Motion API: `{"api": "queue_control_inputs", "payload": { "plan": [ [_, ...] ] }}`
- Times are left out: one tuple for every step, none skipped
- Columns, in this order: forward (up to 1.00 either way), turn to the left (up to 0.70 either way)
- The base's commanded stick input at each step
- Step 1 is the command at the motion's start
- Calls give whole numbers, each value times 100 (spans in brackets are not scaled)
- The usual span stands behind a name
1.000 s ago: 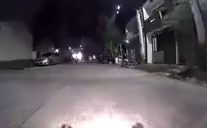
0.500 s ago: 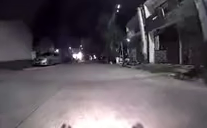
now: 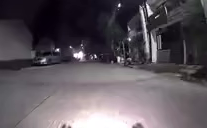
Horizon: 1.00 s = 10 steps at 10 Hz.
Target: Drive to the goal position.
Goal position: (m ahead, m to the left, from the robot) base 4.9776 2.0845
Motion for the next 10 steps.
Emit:
{"api": "queue_control_inputs", "payload": {
  "plan": [
    [60, 0],
    [60, 0],
    [60, 0],
    [60, 0],
    [60, 0],
    [60, 0],
    [60, 0],
    [60, 0],
    [60, 0],
    [60, 0]
  ]
}}
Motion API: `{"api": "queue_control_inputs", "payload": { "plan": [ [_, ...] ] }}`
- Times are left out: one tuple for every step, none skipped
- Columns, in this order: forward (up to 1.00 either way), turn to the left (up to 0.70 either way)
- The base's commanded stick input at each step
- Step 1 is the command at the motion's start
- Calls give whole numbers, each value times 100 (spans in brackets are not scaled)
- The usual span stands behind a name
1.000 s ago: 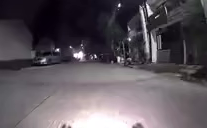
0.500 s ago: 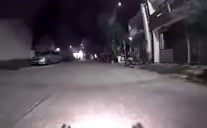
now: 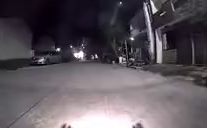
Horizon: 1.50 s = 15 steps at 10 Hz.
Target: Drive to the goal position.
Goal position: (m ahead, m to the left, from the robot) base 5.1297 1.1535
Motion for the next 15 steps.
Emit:
{"api": "queue_control_inputs", "payload": {
  "plan": [
    [60, 0],
    [60, 0],
    [60, 0],
    [60, 0],
    [60, 0],
    [60, 0],
    [60, 0],
    [60, 0],
    [60, 0],
    [60, 0],
    [60, 0],
    [60, 0],
    [60, 0],
    [60, 0],
    [60, 0]
  ]
}}
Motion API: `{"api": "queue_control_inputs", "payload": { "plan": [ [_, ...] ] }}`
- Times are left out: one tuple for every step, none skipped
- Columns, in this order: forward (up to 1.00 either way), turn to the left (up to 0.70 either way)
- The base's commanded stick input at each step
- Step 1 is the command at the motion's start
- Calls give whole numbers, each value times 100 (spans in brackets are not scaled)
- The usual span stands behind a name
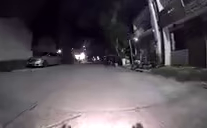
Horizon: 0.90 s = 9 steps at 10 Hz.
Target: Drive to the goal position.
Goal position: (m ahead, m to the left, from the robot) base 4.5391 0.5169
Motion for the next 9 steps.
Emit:
{"api": "queue_control_inputs", "payload": {
  "plan": [
    [60, 0],
    [60, 0],
    [60, 0],
    [60, 0],
    [60, 0],
    [60, 0],
    [60, 0],
    [60, 0],
    [60, 0]
  ]
}}
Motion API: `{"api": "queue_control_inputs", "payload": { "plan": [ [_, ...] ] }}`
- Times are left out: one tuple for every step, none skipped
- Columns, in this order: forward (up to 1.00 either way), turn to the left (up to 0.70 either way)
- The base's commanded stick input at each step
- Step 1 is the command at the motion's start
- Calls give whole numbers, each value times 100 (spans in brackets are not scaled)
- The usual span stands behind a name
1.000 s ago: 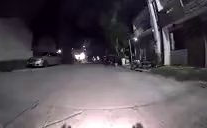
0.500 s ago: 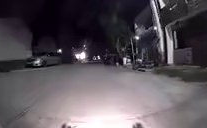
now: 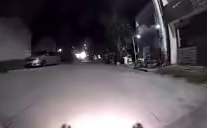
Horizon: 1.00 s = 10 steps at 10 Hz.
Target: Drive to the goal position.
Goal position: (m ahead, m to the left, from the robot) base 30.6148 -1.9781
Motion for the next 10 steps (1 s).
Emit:
{"api": "queue_control_inputs", "payload": {
  "plan": [
    [60, 0],
    [60, 0],
    [60, 0],
    [60, 0],
    [60, 0],
    [60, 0],
    [60, 0],
    [60, 0],
    [60, 0],
    [60, 0]
  ]
}}
